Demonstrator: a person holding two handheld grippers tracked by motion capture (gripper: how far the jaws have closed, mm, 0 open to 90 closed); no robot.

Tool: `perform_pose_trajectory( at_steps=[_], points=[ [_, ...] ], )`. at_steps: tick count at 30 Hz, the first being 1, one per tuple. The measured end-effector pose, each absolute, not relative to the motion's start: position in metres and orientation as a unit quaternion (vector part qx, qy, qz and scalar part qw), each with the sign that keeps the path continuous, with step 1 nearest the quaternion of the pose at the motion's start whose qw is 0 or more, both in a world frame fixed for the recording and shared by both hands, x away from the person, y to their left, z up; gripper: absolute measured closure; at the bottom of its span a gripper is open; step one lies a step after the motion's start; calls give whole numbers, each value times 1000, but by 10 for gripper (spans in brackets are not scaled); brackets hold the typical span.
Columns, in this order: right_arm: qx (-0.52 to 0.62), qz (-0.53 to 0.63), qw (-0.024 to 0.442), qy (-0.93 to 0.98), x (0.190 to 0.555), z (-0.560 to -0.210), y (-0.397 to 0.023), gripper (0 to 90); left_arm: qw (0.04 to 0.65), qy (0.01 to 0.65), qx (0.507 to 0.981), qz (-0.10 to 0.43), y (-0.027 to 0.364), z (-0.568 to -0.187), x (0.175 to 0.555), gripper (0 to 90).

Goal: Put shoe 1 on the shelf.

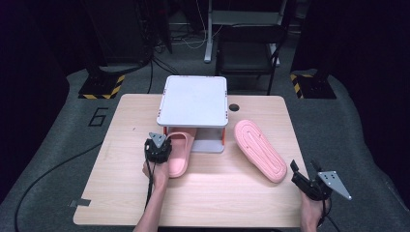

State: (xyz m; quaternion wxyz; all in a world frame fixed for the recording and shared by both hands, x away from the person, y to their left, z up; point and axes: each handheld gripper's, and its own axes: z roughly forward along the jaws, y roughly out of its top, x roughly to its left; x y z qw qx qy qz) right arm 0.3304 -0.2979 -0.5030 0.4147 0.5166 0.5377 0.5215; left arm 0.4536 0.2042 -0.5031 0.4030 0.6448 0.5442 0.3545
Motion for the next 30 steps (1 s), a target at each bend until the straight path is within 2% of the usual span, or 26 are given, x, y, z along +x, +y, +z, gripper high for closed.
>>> perform_pose_trajectory(
  at_steps=[15,21,24,27,30],
  points=[
    [514,520,415,542,331,-503,-295,206,366,566,641,367,193,-509,469,809],
    [502,516,419,554,331,-501,-291,206,381,567,636,359,196,-509,471,789],
    [493,517,413,565,331,-500,-286,205,408,563,628,348,200,-507,469,701],
    [481,526,394,581,333,-494,-276,205,436,551,636,321,211,-505,464,573],
    [448,535,380,607,337,-476,-256,203,477,525,638,299,224,-503,457,485]
  ],
)
